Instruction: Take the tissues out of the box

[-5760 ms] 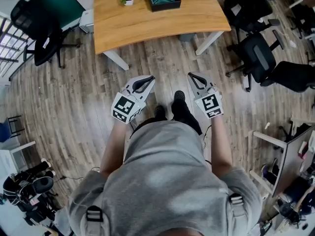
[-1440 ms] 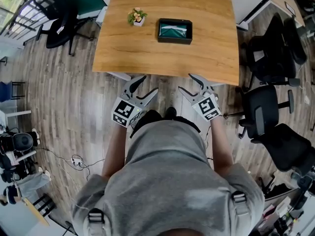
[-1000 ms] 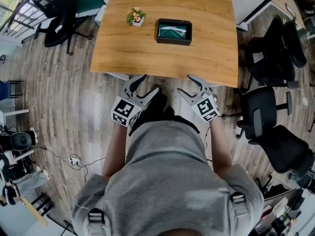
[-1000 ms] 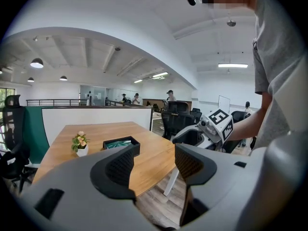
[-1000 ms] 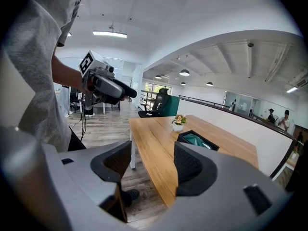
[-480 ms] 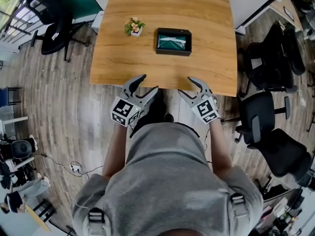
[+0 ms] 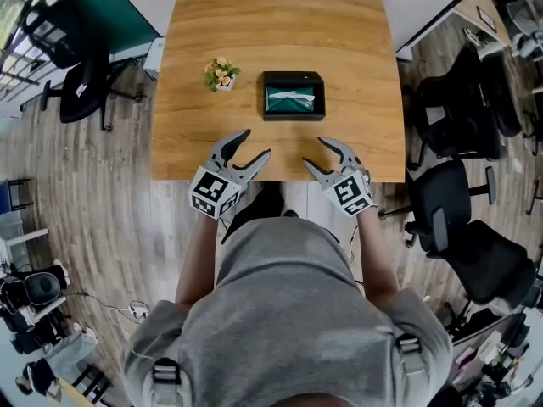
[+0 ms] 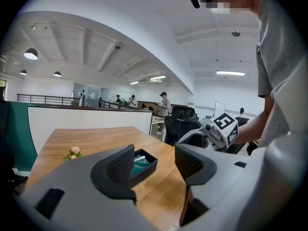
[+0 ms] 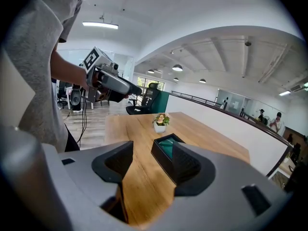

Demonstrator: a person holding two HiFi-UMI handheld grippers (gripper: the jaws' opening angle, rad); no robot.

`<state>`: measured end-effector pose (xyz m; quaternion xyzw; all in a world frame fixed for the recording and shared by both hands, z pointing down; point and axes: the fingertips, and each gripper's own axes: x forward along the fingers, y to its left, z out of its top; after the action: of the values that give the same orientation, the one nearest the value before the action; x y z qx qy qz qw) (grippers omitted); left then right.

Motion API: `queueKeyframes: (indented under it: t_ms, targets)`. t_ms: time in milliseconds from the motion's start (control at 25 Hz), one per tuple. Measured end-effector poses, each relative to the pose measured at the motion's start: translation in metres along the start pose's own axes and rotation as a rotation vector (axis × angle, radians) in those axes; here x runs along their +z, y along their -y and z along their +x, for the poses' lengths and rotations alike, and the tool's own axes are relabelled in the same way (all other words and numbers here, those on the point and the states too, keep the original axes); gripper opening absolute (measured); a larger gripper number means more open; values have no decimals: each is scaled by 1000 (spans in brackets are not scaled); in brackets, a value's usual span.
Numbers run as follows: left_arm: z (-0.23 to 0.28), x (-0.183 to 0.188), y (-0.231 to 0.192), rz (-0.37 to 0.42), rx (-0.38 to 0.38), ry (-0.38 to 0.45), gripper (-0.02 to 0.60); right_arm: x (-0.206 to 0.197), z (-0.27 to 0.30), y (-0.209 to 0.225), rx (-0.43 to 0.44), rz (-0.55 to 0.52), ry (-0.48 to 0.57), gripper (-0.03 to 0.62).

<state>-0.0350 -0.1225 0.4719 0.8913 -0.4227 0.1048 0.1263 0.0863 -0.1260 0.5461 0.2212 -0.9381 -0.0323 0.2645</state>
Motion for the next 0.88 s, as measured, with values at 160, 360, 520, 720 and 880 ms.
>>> queueKeyframes:
  t_ms: [160, 360, 520, 720, 880]
  targets:
    - [17, 10, -26, 10, -20, -4, 279, 5, 21, 21, -9, 1, -14, 259]
    - [28, 13, -50, 24, -60, -13, 279, 8, 47, 37, -30, -11, -47, 259]
    - [34, 9, -67, 27, -77, -26, 279, 9, 65, 49, -37, -26, -58, 258]
    - [40, 5, -80, 31, -81, -55, 279, -2, 75, 66, -22, -56, -104, 256]
    - [49, 3, -88, 28, -58, -65, 279, -8, 85, 83, -10, -65, -104, 255]
